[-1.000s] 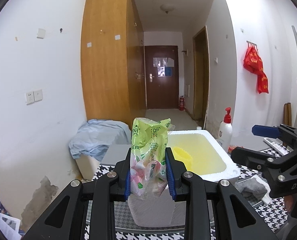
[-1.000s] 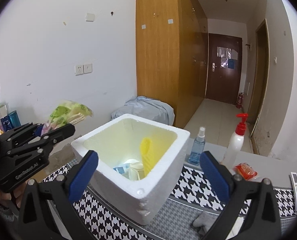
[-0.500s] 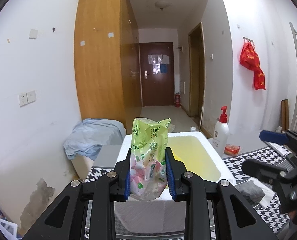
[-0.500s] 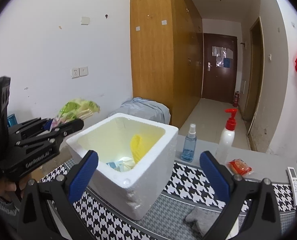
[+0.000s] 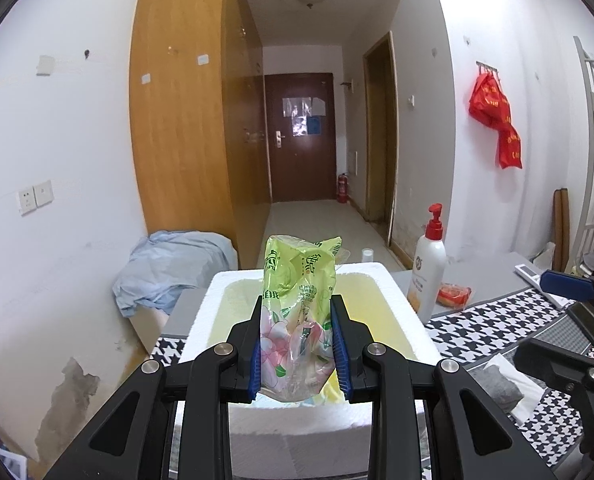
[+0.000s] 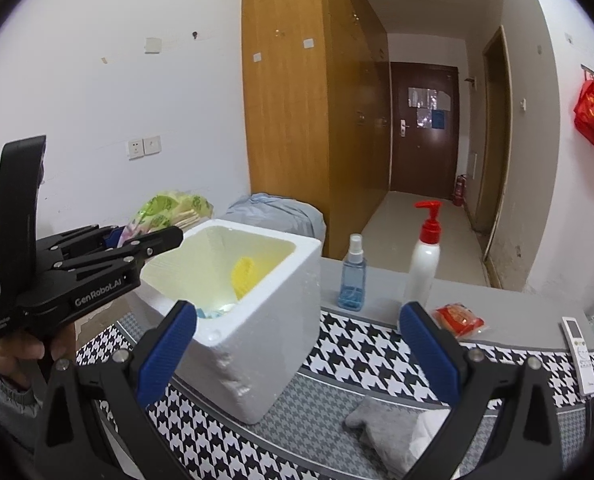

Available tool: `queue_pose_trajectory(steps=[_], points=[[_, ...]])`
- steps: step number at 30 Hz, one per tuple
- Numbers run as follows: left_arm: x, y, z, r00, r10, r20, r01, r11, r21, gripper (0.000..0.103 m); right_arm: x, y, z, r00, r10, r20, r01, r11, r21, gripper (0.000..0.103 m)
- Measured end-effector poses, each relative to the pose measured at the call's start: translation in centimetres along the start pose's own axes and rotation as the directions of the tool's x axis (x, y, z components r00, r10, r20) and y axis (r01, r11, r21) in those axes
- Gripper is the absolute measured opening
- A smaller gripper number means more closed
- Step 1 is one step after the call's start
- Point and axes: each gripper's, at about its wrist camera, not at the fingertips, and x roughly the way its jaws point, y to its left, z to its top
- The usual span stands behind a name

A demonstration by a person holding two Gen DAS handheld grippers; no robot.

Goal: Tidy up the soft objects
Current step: 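Lower the snack packet into the foam box and open the left gripper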

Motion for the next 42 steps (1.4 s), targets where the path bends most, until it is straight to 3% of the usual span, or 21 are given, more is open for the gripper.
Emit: queue_pose_trajectory(steps=[14, 17, 19, 27, 33, 42], points=[[1.6, -0.4, 0.4, 1.0, 0.012, -0.029, -0.012, 1.0, 0.013, 0.032, -1.5, -2.2, -0.8, 0.999, -0.045, 0.012, 0.044, 0.999, 0.027, 0.103], [1.8, -0.5, 0.5, 0.999, 0.021, -0.035, -0.02, 1.0, 0.014, 0.046, -1.5, -2.4, -0.8, 0.999, -0.047, 0.011, 0.046, 0.998, 0.037, 0.103], [1.7, -0.3, 0.5, 0.999, 0.027, -0.03, -0.027, 1.0, 0.009, 0.07, -1.6, -2.4, -0.8, 0.999, -0.047, 0.013, 0.046, 0.998, 0.036, 0.103], [0.4, -0.5, 0.7, 0.999, 0.038, 0.024, -0.038, 0.999, 0.006, 0.096, -1.8, -2.4, -0.9, 0.999, -0.052, 0.016, 0.052, 0.998, 0.034, 0.103], [-0.5, -0.7, 0.8, 0.997, 0.048, 0.056, -0.048, 0.999, 0.003, 0.102, -2.1, -2.4, -1.0, 0.998, -0.056, 0.018, 0.055, 0.998, 0.034, 0.103], [-1.8, -1.7, 0.7, 0.997, 0.039, 0.07, -0.041, 0.999, 0.017, 0.102, -3.0, -2.5, -1.2, 0.997, -0.065, 0.028, 0.064, 0.997, 0.03, 0.103]])
